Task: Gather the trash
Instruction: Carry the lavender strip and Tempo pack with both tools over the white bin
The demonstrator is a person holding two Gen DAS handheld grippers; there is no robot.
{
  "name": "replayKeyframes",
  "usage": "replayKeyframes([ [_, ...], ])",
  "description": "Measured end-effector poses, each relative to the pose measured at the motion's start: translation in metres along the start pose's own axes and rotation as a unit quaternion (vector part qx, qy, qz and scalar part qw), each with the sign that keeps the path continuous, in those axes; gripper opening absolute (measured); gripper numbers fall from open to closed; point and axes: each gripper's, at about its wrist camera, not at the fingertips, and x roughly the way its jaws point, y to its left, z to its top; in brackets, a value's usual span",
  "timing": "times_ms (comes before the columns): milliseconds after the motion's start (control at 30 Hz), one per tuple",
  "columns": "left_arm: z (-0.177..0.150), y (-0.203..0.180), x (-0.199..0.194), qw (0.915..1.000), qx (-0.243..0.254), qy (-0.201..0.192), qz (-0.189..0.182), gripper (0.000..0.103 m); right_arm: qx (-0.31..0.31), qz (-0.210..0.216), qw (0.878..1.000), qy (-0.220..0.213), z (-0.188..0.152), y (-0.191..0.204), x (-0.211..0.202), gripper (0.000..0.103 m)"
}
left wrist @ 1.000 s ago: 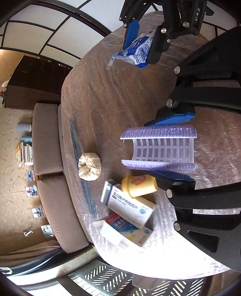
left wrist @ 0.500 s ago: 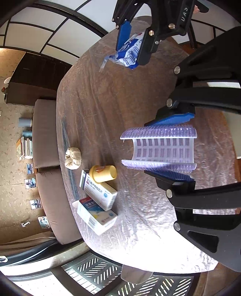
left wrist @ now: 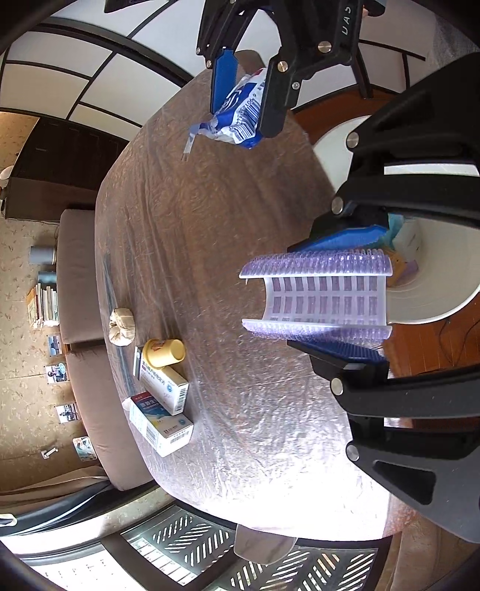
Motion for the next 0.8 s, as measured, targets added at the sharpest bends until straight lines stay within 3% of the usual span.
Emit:
replayKeyframes([
  [800,-0.067,-0.044,0.003,0.9956,0.062,0.059,-0.037,0.044,-0.046,0.050,0.996,0.056,-0.060,0.030,-0.003,0.052],
])
